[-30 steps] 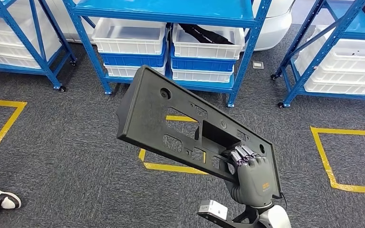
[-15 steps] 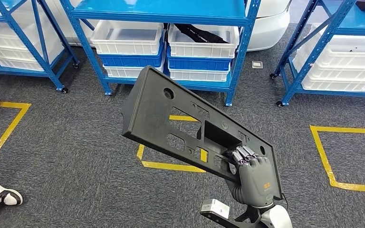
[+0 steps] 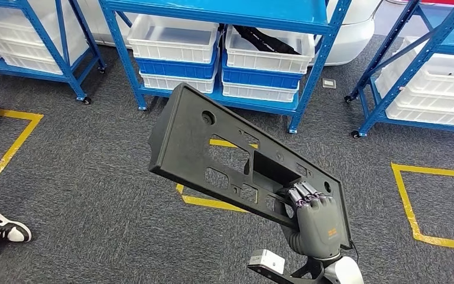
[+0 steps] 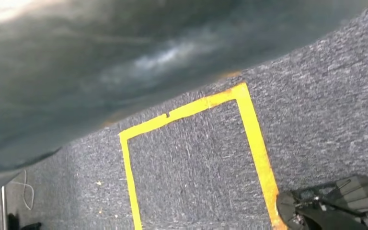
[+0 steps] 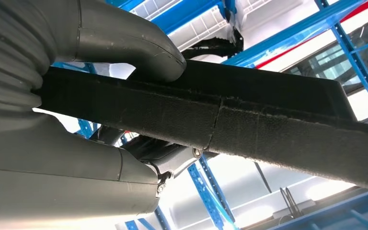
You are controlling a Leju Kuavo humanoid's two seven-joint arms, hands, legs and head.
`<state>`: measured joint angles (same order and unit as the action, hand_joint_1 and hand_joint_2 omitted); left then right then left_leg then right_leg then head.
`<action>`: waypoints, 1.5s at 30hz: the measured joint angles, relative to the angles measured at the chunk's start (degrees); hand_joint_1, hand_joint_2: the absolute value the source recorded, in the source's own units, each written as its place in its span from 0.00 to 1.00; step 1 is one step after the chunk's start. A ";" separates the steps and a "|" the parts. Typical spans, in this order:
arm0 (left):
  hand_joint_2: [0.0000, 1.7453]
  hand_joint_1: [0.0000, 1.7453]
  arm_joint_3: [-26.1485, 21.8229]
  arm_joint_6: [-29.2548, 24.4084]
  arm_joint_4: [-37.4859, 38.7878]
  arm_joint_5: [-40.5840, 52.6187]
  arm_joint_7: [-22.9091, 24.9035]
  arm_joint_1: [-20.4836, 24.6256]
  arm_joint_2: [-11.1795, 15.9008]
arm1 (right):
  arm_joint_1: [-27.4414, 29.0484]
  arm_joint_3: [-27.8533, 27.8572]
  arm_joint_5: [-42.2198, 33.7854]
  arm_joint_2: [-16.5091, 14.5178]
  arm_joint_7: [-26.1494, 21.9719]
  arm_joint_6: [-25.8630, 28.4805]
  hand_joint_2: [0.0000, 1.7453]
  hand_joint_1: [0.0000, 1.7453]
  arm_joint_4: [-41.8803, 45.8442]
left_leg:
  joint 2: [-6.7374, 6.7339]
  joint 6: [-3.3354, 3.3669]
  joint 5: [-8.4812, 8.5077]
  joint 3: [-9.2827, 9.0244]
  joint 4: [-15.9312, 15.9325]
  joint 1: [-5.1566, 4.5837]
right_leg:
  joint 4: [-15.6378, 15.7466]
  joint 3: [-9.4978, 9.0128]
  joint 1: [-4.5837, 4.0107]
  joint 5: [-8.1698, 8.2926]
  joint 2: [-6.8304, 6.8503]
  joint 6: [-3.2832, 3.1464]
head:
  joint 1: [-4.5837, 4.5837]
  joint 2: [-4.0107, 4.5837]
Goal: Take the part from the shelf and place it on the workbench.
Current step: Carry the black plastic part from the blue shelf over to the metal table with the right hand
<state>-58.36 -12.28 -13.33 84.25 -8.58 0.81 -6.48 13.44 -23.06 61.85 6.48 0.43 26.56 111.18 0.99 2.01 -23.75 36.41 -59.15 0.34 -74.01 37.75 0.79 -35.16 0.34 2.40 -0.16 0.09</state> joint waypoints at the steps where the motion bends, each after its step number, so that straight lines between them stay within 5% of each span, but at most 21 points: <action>1: 0.00 0.00 0.00 0.01 0.01 0.04 0.01 0.00 -0.04 | 0.00 0.02 -0.07 0.12 0.01 -0.08 1.00 1.00 0.04 | 0.26 -0.02 0.14 0.07 0.00 -0.05 | 2.16 -1.11 -0.01 1.08 -0.06 0.40 | 0.00 0.00; 3: 0.00 0.00 0.00 0.04 0.02 0.09 0.03 0.05 -0.19 | -0.07 0.02 -0.16 0.33 0.07 -0.31 1.00 1.00 0.27 | 0.82 -0.28 0.46 0.14 -0.05 -0.18 | 10.38 -5.39 -0.13 4.01 -0.66 0.77 | 0.00 0.00; 5: 0.00 0.00 0.00 0.05 0.02 0.17 0.06 0.12 -0.34 | -0.15 0.03 -0.17 0.47 0.17 -0.52 1.00 1.00 0.64 | 1.21 -0.73 0.73 0.18 -0.08 -0.40 | 15.77 -8.05 -0.40 5.75 -1.13 0.28 | -0.05 0.00; 9: 0.00 0.00 -0.02 0.08 0.01 0.27 0.10 -0.04 -0.29 | -0.13 0.04 -0.01 0.71 0.31 -0.62 1.00 1.00 1.26 | 1.20 -1.97 0.64 0.56 -0.54 -0.28 | 16.73 -8.42 -0.17 6.92 -0.50 -1.23 | -0.13 0.00; 13: 0.00 0.00 -0.02 0.10 0.02 0.37 0.12 -0.08 -0.28 | 0.17 0.05 0.18 0.90 0.38 -0.62 1.00 1.00 1.69 | -0.19 -3.11 -6.48 5.14 -12.10 0.22 | 16.96 -8.54 0.34 7.53 0.68 -2.05 | -0.58 0.00; 15: 0.00 0.00 -0.02 0.10 0.02 0.39 0.12 -0.08 -0.30 | 0.26 0.05 0.18 0.97 0.38 -0.62 1.00 1.00 1.71 | -0.41 -3.50 -7.97 6.70 -16.29 0.47 | 16.94 -8.53 0.35 7.52 1.14 -2.04 | -0.57 0.00; 17: 0.00 0.00 -0.03 0.10 0.02 0.39 0.13 -0.09 -0.26 | 0.26 0.04 0.19 1.01 0.38 -0.62 1.00 1.00 1.71 | -0.74 -3.83 -6.52 5.56 -14.76 0.82 | 16.89 -8.62 0.48 7.49 1.54 -1.99 | -0.58 0.00; 20: 0.00 0.00 -0.04 0.11 0.03 0.39 0.15 -0.08 -0.16 | 0.26 0.05 0.19 1.03 0.39 -0.62 1.00 1.00 1.73 | -1.73 -4.29 -3.25 1.50 -7.68 1.19 | 16.69 -8.81 0.66 7.20 2.04 -1.52 | -0.58 0.00; 23: 0.00 0.00 -0.04 0.13 0.06 0.46 0.17 0.14 -0.28 | 0.25 0.10 0.19 1.10 0.48 -0.59 1.00 1.00 1.97 | -2.80 -3.74 -1.86 -1.81 -1.00 0.83 | 16.25 -8.60 0.24 6.72 2.71 -0.22 | -0.79 0.00; 27: 0.00 0.00 -0.04 0.13 0.06 0.59 0.21 0.21 -0.28 | 0.25 0.09 0.24 1.19 0.49 -0.56 1.00 1.00 2.32 | -1.42 -1.84 -1.23 -1.15 -0.51 0.59 | 14.83 -7.61 0.29 5.73 2.38 0.72 | -0.67 0.00; 30: 0.00 0.00 -0.04 0.13 0.04 0.63 0.23 0.30 -0.25 | 0.32 0.11 0.25 1.38 0.56 -0.53 1.00 1.00 2.49 | -0.43 -0.83 -0.82 -0.57 -0.39 0.51 | 4.22 -2.12 0.33 1.14 0.30 -0.07 | -0.50 0.00; 32: 0.00 0.00 -0.04 0.13 0.04 0.67 0.23 0.30 -0.26 | 0.44 0.11 0.24 1.49 0.64 -0.53 1.00 1.00 2.50 | 0.38 -0.55 -0.60 -0.22 -0.39 0.34 | -0.81 0.63 0.30 -0.10 -0.05 0.00 | -0.49 0.00; 33: 0.00 0.00 -0.04 0.13 0.05 0.72 0.23 0.29 -0.26 | 0.49 0.11 0.24 1.53 0.66 -0.53 1.00 1.00 2.50 | 0.80 -0.52 -0.49 -0.15 -0.39 0.30 | 0.04 0.33 0.27 0.66 -0.11 0.33 | -0.49 0.00; 36: 0.00 0.00 -0.04 0.13 0.06 0.81 0.23 0.29 -0.32 | 0.50 0.13 0.25 1.60 0.79 -0.51 1.00 1.00 2.51 | 2.03 -0.92 -0.09 -0.09 -0.44 0.14 | 11.54 -5.33 0.10 5.07 -1.20 0.92 | -0.49 0.00; 38: 0.00 0.00 -0.04 0.13 0.05 0.81 0.23 0.28 -0.34 | 0.52 0.13 0.24 1.61 0.88 -0.47 1.00 1.00 2.52 | 2.55 -1.48 0.13 -0.05 -0.39 -0.06 | 15.69 -7.22 -0.14 6.32 -1.79 0.38 | -0.54 0.00; 41: 0.00 0.00 -0.08 0.13 0.05 0.82 0.23 0.08 -0.31 | 0.54 0.20 0.18 1.72 0.97 -0.43 1.00 1.00 2.55 | 2.59 -2.50 0.36 0.08 -0.20 0.05 | 16.21 -7.27 -0.04 7.16 -1.13 -0.78 | -0.56 0.00; 43: 0.00 0.00 -0.14 0.13 0.05 0.84 0.23 0.04 -0.27 | 0.66 0.26 0.16 1.76 0.99 -0.42 1.00 1.00 2.63 | 1.20 -3.02 -1.89 1.26 -3.12 0.18 | 16.55 -7.54 0.47 7.76 -0.51 -1.59 | -0.72 0.00; 45: 0.00 0.00 -0.19 0.13 0.06 0.85 0.23 0.08 -0.29 | 0.86 0.32 0.16 1.79 0.99 -0.42 1.00 1.00 2.69 | -0.13 -3.54 -6.23 3.98 -10.07 0.36 | 16.54 -7.61 0.52 7.89 0.16 -1.92 | -0.82 0.00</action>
<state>-58.55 -12.15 -13.27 85.11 -8.35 0.90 -6.77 14.30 -22.74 62.01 8.27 1.42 26.14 113.87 0.86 -1.54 -29.98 40.39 -69.22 0.70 -57.47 30.14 1.31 -27.27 0.50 0.48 -0.98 0.09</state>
